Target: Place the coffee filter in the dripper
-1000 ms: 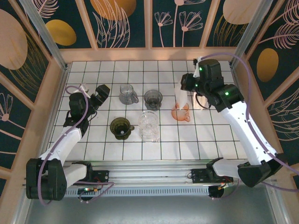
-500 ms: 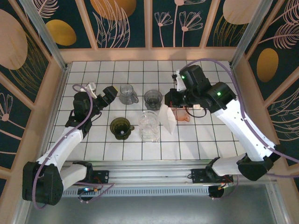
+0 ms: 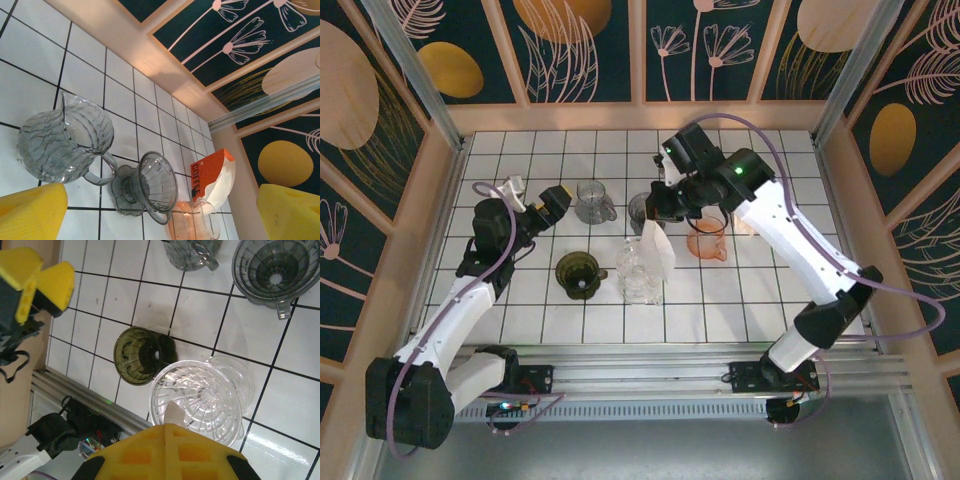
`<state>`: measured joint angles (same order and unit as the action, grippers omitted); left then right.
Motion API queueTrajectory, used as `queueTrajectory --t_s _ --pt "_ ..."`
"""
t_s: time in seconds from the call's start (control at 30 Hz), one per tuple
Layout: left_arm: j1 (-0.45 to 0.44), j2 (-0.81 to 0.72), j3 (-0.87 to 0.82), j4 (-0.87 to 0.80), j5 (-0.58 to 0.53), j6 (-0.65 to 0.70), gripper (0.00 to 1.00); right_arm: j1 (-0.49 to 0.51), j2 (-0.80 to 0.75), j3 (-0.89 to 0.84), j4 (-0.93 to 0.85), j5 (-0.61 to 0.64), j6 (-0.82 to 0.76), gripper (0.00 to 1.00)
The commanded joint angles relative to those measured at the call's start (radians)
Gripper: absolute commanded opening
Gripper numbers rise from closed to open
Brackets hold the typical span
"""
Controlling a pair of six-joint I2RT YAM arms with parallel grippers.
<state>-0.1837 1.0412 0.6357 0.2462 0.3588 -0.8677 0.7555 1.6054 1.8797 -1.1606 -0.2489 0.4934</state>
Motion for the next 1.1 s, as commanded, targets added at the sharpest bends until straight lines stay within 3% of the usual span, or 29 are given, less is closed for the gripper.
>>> queueTrajectory --t_s 0.0,0.33,0.77,0.9,1.07 --pt "-0.006 -0.018 -0.013 -0.001 0.011 0.026 0.97 0.009 0.056 0.07 -0.062 0.003 -0.039 0.0" --pt "-0.006 -0.015 -0.031 0.034 0.03 0.019 0.97 0.042 0.2 0.145 -0.067 0.036 -0.075 0.0" --pt "-0.007 -0.013 -0.04 0.05 0.046 0.015 0.97 0.096 0.286 0.099 0.029 0.061 -0.102 0.0" --pt "-0.008 -0.015 -0.041 0.05 0.049 0.015 0.97 0.102 0.272 0.036 0.067 0.062 -0.1 0.05" --pt "-0.008 -0.01 -0.037 0.05 0.053 0.016 0.98 0.104 0.249 -0.004 0.094 0.075 -0.098 0.27"
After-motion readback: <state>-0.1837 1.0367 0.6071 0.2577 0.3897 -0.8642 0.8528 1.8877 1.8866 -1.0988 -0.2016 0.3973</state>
